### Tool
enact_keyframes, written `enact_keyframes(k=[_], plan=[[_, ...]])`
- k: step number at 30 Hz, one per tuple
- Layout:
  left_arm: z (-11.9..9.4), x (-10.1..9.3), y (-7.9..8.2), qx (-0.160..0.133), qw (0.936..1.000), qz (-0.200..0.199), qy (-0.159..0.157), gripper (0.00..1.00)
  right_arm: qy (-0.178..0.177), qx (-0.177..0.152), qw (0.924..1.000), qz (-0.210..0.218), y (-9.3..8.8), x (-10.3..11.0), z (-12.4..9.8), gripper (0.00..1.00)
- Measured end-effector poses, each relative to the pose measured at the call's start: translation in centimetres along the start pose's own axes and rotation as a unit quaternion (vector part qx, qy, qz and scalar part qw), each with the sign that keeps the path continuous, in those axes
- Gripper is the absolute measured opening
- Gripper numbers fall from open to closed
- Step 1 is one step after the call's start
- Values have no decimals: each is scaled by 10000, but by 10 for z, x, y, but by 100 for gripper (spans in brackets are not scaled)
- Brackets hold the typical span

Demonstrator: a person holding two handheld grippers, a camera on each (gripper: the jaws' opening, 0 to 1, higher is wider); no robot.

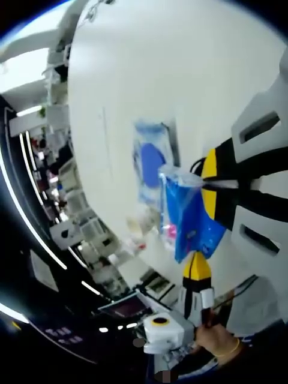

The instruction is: Arrange the tabletop items into an orderly group along one side of the table until the central work area is clear of visible clutter.

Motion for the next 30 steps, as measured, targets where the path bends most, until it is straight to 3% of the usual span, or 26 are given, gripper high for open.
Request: enact_keyframes(k=[6,20,30], plan=[[17,-8,7,103,9998,49,-186,1,-126,-69,9998,114,6,-15,-3,0],[57,-22,30,156,9977,440,-482,2,-459,-146,9988,-79,20,-56,-3,0],[85,-25,45,58,9974,383,-613,2,-672,-210,9974,-138,31,-83,3,0]])
Point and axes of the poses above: the point that each gripper's makers call its tool centre point, and the gripper's own axes: z roughly forward along the fingers, x roughly to its left, y roughly out of its top, the point moved 5 cm from there along -z, roughly backward along the fingers, and after that the axes turned 13 degrees about -y, right-handed, at the moved point
